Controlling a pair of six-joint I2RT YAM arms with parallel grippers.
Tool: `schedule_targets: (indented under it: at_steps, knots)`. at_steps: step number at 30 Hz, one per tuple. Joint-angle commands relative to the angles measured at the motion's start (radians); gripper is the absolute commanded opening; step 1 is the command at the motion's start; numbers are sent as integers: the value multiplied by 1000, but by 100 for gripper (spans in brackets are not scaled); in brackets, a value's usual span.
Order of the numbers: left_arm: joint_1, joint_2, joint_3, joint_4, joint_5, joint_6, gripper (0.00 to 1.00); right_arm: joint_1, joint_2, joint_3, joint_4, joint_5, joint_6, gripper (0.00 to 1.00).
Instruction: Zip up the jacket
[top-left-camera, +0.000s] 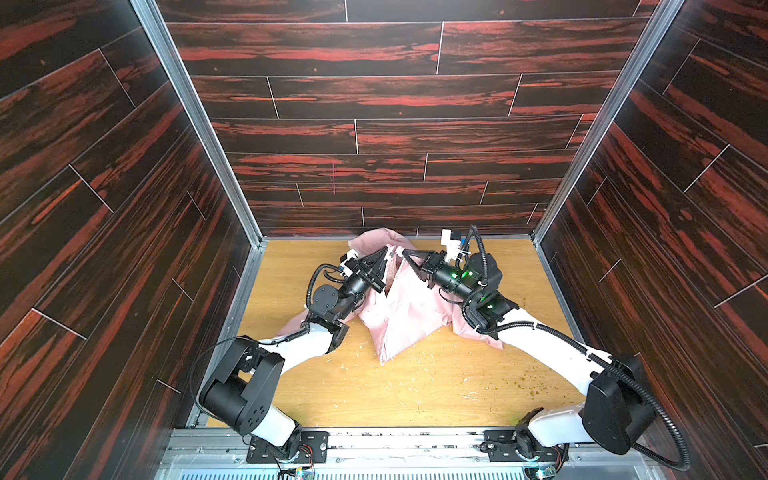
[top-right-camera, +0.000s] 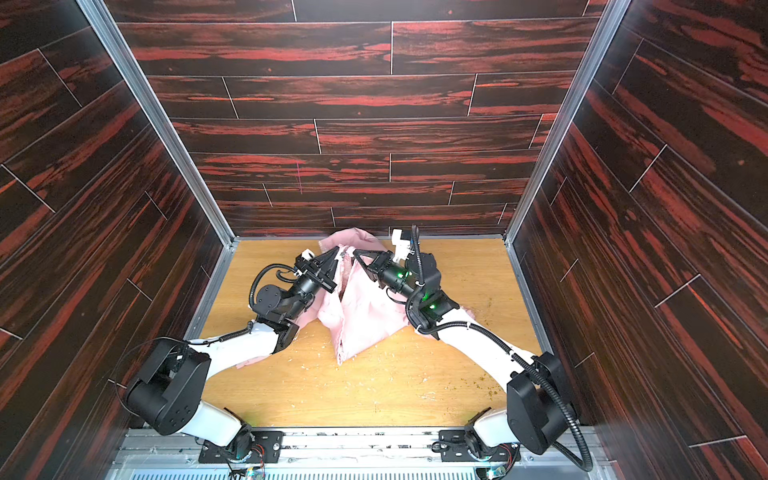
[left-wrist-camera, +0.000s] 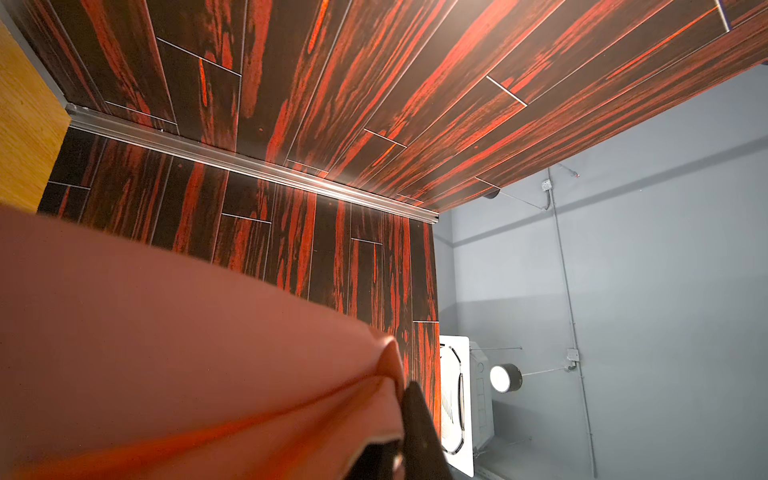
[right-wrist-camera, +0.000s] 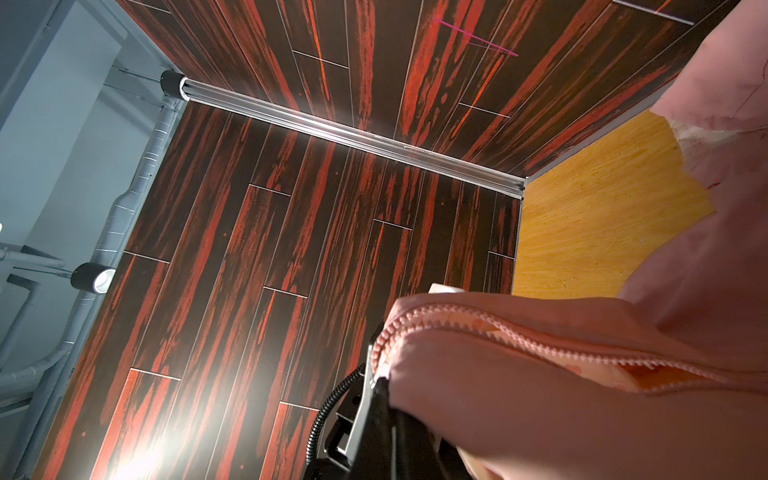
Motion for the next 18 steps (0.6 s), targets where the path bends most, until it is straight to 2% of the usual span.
schedule_targets:
  at_steps: [1, 18]
  knots:
    - [-4, -4, 11, 70, -4, -101, 0, -3, -25, 3, 34, -2, -1, 0]
    - [-4, 3, 11, 70, -9, -101, 0, -1, -16, 18, 35, -20, -5, 0]
